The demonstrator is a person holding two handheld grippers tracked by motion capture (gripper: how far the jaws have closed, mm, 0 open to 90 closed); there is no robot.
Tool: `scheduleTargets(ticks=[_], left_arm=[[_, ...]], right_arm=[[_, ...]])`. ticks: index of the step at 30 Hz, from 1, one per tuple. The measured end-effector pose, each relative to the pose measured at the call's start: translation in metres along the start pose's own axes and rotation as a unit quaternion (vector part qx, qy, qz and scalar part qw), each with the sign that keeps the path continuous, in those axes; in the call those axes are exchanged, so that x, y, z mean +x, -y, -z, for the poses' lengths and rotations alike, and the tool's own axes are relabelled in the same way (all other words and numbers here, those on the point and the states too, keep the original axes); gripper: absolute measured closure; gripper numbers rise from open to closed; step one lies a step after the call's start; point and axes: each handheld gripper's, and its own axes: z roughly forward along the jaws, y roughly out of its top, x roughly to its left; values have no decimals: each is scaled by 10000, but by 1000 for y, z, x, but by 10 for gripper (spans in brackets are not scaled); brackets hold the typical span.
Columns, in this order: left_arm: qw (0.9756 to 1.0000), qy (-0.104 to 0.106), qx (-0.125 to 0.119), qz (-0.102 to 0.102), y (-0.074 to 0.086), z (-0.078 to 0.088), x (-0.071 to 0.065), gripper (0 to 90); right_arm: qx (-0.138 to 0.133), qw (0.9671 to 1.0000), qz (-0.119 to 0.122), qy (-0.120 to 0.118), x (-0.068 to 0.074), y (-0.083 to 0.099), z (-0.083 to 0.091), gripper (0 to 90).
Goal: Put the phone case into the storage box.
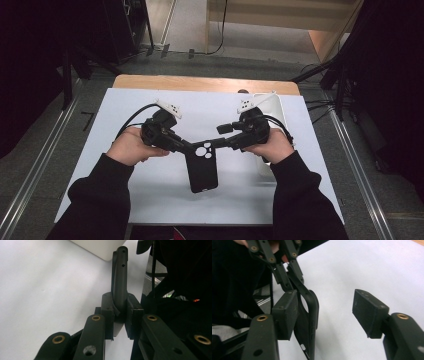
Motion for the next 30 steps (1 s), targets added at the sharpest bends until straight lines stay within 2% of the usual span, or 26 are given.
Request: scheduleTargets(ticks=[3,6,9,12,14,17,20,23,24,27,30], left_arm=[[9999,-75,11,146,0,3,1,790],[9996,-105,-69,270,1,5,2,790],[9994,-155,-88,287,1,7,3,790],[9991,-257,-100,326,1,10,3,790],[9985,-410,-99,340,1,11,3,789],[9981,-469,-144,362,2,12,5,789],[9968,-559,-234,516,3,16,7,789],[9958,-645,-321,562,3,19,7,789],[9955,-657,-356,584,3,21,8,789],[9936,-742,-487,700,4,25,8,789],[9912,-862,-586,811,3,28,8,789]], right_arm=[[-144,9998,-48,131,0,2,0,291],[-99,9995,-125,271,-1,5,0,288],[-221,9989,-257,331,-3,8,0,256],[-304,9980,-233,506,-4,12,-1,225],[-354,9976,-246,535,-5,15,-2,201],[-375,9969,-283,633,-5,17,-2,179],[-413,9953,-441,751,-7,24,-5,98],[-398,9936,-433,965,-5,27,-8,63],[-404,9932,-446,995,-5,28,-10,0],[-468,9902,-494,1224,-4,32,-13,0],[-525,9893,-577,1237,-2,36,-17,0]])
